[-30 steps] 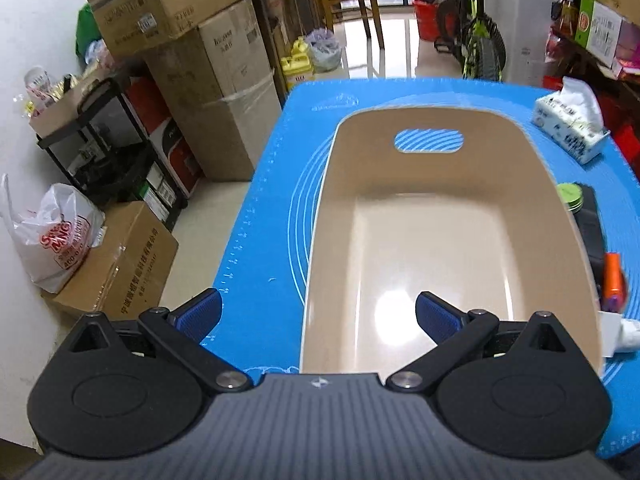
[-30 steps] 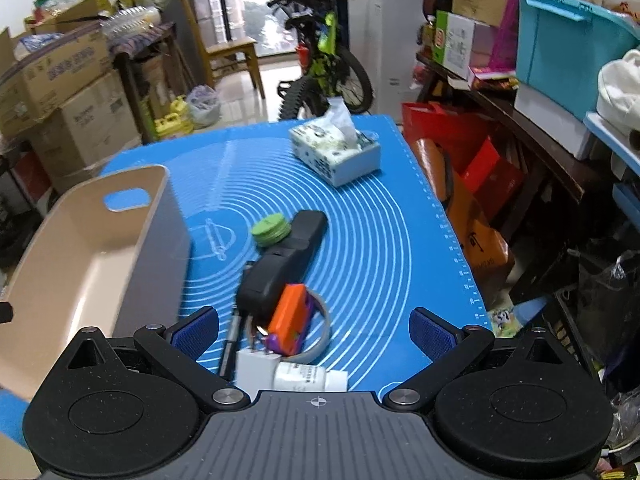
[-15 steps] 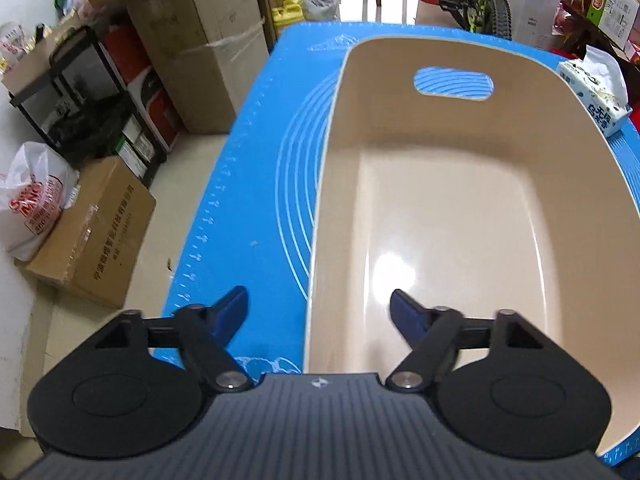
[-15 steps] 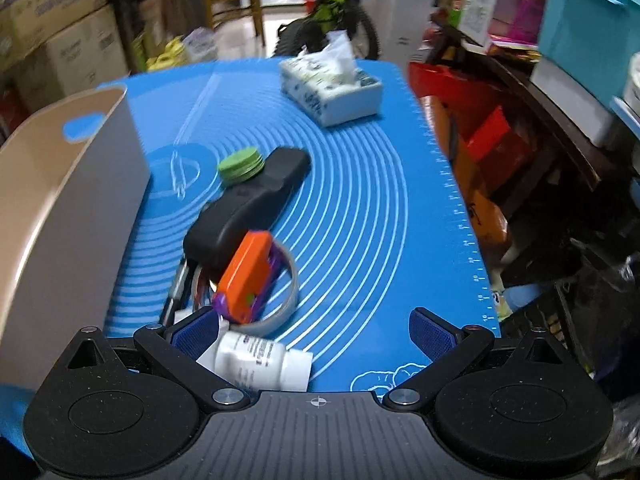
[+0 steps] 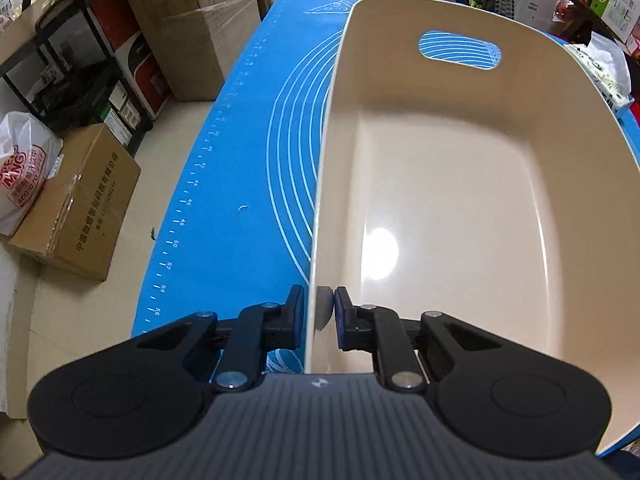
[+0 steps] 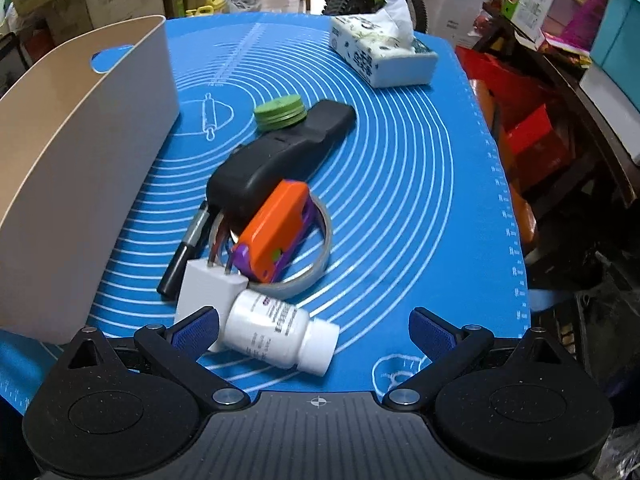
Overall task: Organize rigid objects
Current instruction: 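Grip the basket rim with the left tool while the right tool approaches the pill bottle, then close the right tool on the white pill bottle and lift it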
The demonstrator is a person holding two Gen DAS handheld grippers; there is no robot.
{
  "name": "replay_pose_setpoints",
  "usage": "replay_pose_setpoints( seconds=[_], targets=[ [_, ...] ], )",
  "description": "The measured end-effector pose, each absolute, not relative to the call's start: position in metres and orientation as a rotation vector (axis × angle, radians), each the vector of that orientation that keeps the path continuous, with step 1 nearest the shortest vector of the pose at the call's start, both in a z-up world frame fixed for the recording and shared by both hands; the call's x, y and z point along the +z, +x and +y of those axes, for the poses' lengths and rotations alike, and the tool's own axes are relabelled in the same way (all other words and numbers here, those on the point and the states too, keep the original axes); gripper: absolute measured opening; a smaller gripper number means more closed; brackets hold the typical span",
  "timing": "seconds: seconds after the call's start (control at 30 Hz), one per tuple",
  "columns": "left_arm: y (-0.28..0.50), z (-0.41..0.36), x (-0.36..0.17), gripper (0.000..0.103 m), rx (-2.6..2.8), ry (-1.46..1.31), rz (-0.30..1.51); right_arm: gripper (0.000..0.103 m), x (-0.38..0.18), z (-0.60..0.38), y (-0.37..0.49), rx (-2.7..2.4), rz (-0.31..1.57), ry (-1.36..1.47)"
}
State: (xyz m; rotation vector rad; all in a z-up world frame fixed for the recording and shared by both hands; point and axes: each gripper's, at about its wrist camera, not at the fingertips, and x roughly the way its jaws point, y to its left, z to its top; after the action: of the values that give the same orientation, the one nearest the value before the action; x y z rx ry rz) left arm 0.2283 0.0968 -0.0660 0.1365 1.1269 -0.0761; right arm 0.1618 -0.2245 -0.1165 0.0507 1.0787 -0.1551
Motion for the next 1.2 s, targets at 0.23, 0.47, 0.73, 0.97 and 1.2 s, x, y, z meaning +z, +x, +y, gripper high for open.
replay_pose_setpoints(
  seconds=[0.23,0.47,0.73,0.97,1.2],
  targets=[
    [0.229,0.101,-0.067,0.007,-0.101,0.089,1.132,0.100,-0.128,-0.227,0.155,-0.213,1.088,0.155],
    [0.229,0.103,-0.067,0.006,-0.107,0.081,1.133,0.099,-0.132,-0.223,0.155,-0.243,1.057,0.231],
    [0.228,0.104,-0.067,0.006,-0.111,0.080,1.127,0.094,-0.134,-0.225,0.147,-0.257,1.003,0.336],
    [0.226,0.104,-0.067,0.006,-0.111,0.078,1.123,0.091,-0.129,-0.225,0.143,-0.287,0.984,0.316],
    [0.225,0.103,-0.068,0.006,-0.110,0.081,1.122,0.086,-0.132,-0.230,0.138,-0.322,1.003,0.325]
  ],
)
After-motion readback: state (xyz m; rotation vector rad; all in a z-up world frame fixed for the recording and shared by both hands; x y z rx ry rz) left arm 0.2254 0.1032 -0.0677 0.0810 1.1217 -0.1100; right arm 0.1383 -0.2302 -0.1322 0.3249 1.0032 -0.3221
